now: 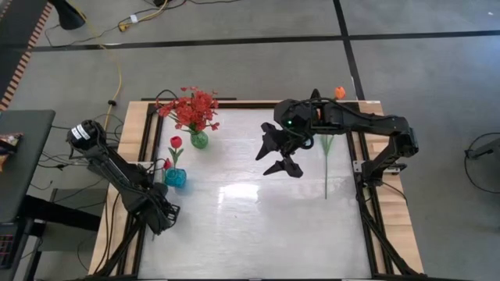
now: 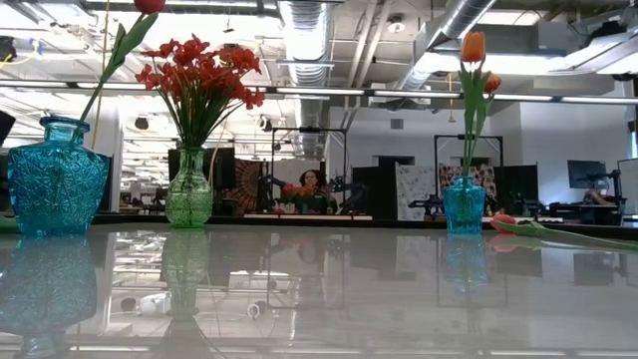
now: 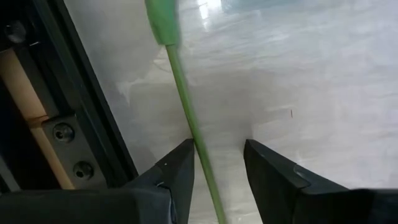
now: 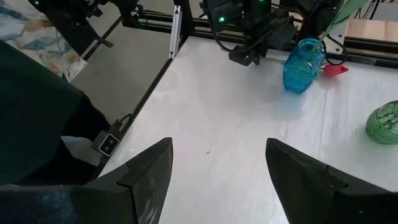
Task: Sort flowers into vase by color
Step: Put the left red tulip into the left blue vase
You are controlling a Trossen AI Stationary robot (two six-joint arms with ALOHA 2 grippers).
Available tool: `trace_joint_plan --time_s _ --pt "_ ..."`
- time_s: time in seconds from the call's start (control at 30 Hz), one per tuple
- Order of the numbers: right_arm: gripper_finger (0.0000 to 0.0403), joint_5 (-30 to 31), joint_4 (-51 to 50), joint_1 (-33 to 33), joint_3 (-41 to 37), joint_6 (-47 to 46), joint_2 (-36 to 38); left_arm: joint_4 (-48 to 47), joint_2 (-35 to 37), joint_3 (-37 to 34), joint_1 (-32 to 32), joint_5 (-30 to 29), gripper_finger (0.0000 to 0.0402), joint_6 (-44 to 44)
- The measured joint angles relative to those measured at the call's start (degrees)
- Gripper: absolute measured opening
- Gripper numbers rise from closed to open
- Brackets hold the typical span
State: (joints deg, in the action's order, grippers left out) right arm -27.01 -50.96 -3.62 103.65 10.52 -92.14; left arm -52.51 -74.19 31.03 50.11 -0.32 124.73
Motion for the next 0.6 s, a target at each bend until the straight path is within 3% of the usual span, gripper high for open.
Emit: trace_joint_plan --time_s 0.2,0.43,0.6 --pt "0.0284 0.1 0.0 0.0 0.0 0.0 0.0 0.7 0.0 -0.1 0.0 0.9 0.0118 -2.5" --pt "0.0284 0.1 0.0 -0.3 0.0 0.5 0.0 0.8 0.8 -0.4 0.0 1.1 0.0014 -2.1" --pt "0.0284 0.1 0.0 -0.7 0.0 0.5 0.0 0.6 2.4 -0.5 0.0 1.2 0.0002 -0.3"
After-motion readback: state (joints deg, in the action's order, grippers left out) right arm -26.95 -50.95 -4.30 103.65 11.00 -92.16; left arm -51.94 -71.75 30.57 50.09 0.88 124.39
